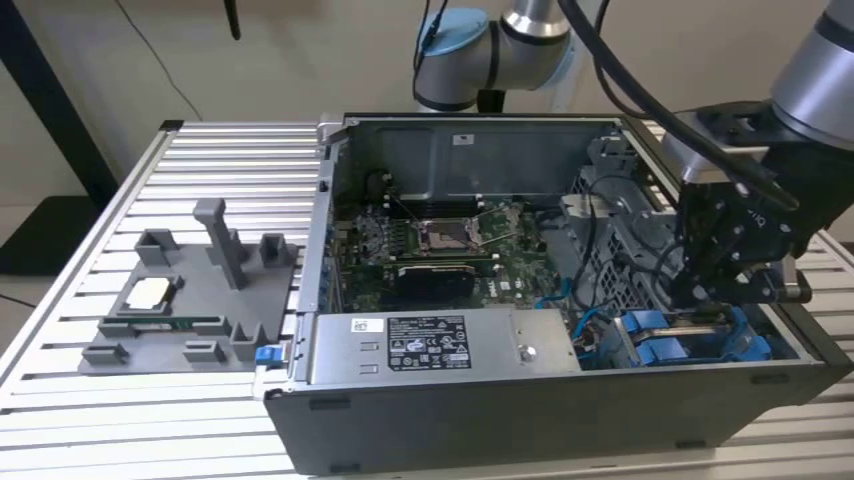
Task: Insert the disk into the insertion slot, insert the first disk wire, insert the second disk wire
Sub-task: 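Insert the second disk wire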
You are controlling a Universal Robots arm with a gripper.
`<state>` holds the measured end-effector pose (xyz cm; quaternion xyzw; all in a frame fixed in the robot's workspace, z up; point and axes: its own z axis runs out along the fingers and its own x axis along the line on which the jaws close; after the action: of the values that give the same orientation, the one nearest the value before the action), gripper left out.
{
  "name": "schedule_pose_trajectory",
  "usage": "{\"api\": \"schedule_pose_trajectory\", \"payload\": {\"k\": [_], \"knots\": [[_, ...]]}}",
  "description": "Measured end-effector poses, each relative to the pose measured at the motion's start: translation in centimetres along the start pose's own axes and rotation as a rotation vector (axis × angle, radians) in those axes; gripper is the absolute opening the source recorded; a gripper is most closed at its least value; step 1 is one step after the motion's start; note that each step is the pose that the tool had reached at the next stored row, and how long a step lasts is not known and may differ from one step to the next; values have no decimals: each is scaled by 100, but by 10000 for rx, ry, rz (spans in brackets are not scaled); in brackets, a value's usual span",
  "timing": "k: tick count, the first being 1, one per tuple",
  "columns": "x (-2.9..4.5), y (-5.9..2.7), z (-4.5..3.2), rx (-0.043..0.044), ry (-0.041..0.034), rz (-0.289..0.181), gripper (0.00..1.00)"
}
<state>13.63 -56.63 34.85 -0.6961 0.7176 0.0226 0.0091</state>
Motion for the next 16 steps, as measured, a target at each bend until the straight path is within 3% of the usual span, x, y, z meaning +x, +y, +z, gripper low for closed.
{"api": "schedule_pose_trajectory", "payload": {"k": [9, 16], "knots": [[4, -33, 1, 12, 166, 3, 16], [5, -86, 27, 63, 179, 1, 16]]}}
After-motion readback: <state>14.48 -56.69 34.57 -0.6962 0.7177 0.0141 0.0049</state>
